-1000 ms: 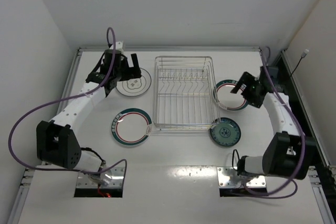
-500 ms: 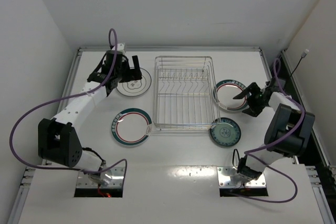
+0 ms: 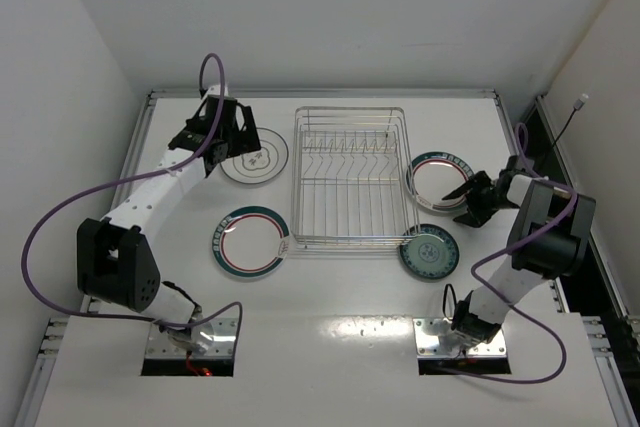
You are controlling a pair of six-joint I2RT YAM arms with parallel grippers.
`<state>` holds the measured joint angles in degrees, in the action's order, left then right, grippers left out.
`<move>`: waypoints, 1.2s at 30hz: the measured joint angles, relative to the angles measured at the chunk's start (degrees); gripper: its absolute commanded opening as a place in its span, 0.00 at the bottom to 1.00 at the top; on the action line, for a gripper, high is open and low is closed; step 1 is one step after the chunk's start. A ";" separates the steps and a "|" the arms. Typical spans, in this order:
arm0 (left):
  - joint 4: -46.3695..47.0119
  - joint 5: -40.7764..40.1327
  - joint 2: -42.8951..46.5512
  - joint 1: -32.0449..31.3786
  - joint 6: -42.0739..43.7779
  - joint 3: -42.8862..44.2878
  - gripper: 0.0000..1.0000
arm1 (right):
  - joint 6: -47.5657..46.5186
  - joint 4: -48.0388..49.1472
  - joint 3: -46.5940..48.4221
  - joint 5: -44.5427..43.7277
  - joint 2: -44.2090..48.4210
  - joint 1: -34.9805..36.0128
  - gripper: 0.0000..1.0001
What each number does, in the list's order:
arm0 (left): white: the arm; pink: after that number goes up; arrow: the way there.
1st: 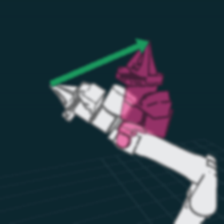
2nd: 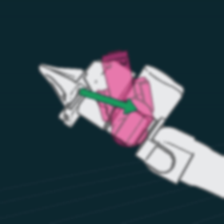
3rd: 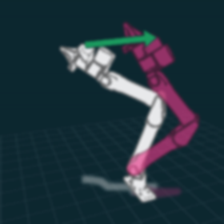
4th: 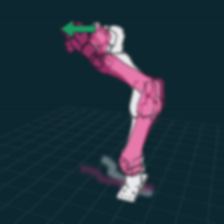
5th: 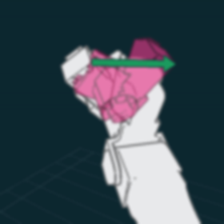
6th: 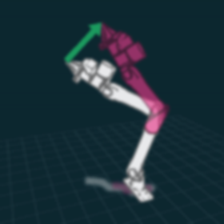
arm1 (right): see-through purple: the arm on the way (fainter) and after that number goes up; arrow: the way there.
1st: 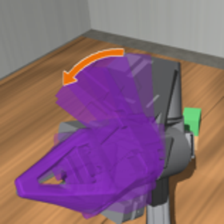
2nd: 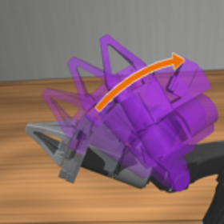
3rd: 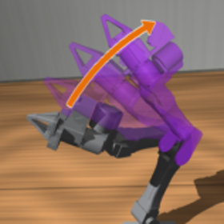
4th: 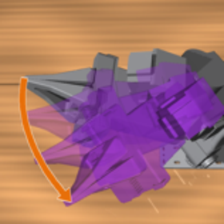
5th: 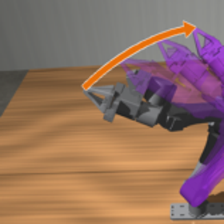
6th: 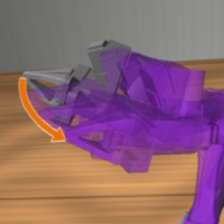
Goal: Load the plates into the dish rack
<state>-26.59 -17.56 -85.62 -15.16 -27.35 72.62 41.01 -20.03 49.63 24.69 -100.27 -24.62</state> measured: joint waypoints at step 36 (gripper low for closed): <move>-2.75 -8.02 -2.12 0.00 -1.20 1.03 1.00 | -6.56 -14.25 18.56 -25.05 19.45 13.70 0.00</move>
<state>-29.34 -25.58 -87.74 -15.16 -28.56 73.65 34.46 -34.28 68.18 -0.36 -80.82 -10.92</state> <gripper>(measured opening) 1.000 0.041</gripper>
